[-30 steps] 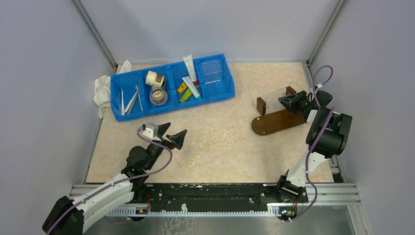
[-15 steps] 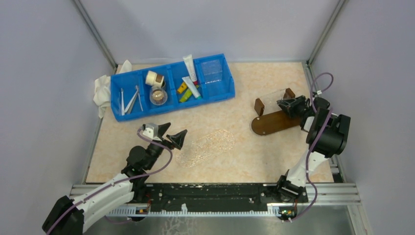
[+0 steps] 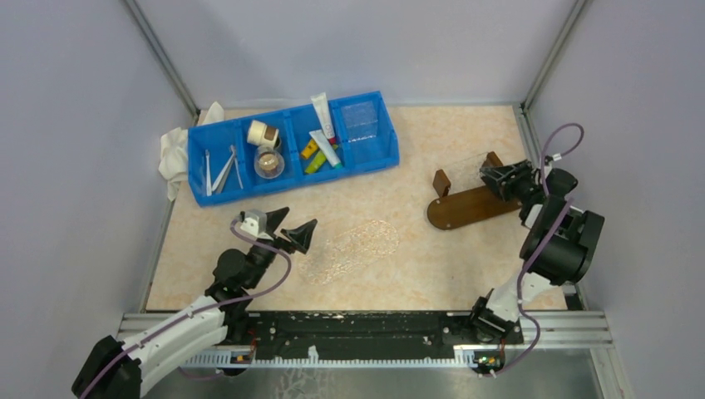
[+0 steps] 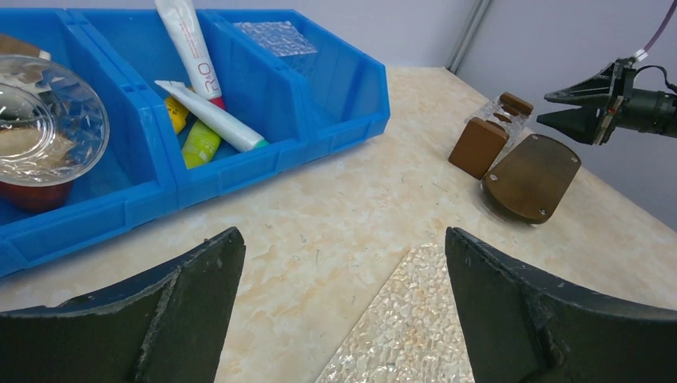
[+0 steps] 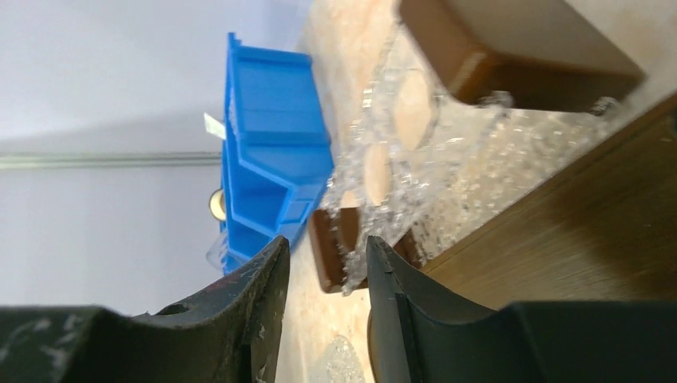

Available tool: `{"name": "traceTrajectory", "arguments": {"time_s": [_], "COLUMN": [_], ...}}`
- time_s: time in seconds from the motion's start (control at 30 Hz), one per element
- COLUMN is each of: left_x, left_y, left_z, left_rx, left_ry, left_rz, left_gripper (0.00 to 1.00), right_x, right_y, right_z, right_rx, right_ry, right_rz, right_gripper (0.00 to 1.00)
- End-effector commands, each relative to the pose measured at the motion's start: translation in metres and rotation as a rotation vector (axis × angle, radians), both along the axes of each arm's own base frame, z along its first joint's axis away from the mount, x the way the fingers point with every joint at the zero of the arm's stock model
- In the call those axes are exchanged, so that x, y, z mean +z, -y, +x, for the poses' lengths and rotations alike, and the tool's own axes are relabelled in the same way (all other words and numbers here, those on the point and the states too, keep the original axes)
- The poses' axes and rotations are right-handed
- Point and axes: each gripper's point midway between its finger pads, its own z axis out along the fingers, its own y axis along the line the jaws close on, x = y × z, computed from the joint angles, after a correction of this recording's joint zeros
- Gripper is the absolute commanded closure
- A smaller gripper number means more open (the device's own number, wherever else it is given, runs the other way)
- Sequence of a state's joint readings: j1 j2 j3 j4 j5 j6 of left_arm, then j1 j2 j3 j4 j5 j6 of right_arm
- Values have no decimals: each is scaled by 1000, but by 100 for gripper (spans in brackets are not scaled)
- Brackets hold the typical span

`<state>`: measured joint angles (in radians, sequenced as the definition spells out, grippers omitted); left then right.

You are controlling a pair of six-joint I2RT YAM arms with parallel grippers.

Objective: Prepare toiletry sets of a toothbrush and toothpaste on the tray
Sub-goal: Adjust the tray at the center of the board.

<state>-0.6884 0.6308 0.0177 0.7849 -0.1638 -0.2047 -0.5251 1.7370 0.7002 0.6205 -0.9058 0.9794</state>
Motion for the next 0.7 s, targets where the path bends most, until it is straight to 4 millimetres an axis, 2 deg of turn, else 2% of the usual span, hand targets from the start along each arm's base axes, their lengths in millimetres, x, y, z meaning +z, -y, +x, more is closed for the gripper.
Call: {"name": "traceTrajectory", "arguments": {"time_s": [0.0, 0.1, 0.17, 0.23, 0.27, 0.33, 0.47, 0.67], "left_x": [-36, -36, -36, -36, -37, -39, -42, -45], "left_y": [-7, -7, -9, -11, -11, -13, -16, -16], "left_z": [-9, -10, -9, -7, -7, -6, -5, -4], "left_rx": [-4, -4, 7, 19, 26, 35, 55, 58], "left_ry": [-39, -45, -47, -52, -54, -62, -73, -83], "left_rz": [40, 32, 29, 23, 21, 20, 14, 21], "left_gripper": [1, 1, 1, 1, 1, 1, 1, 1], "right_x": [54, 63, 69, 71, 74, 78, 65, 23], "right_y": [-2, 8, 28, 55, 67, 86, 116, 147], "right_z": [-16, -26, -28, -32, -34, -40, -50, -60], "right_rx": [114, 160, 142, 89, 66, 45, 12, 30], "right_ry": [184, 197, 188, 147, 129, 95, -49, -265], "right_rz": [-215, -480, -691, -887, -957, -1071, -1198, -1257], "right_gripper": [60, 60, 60, 60, 62, 74, 86, 97]}}
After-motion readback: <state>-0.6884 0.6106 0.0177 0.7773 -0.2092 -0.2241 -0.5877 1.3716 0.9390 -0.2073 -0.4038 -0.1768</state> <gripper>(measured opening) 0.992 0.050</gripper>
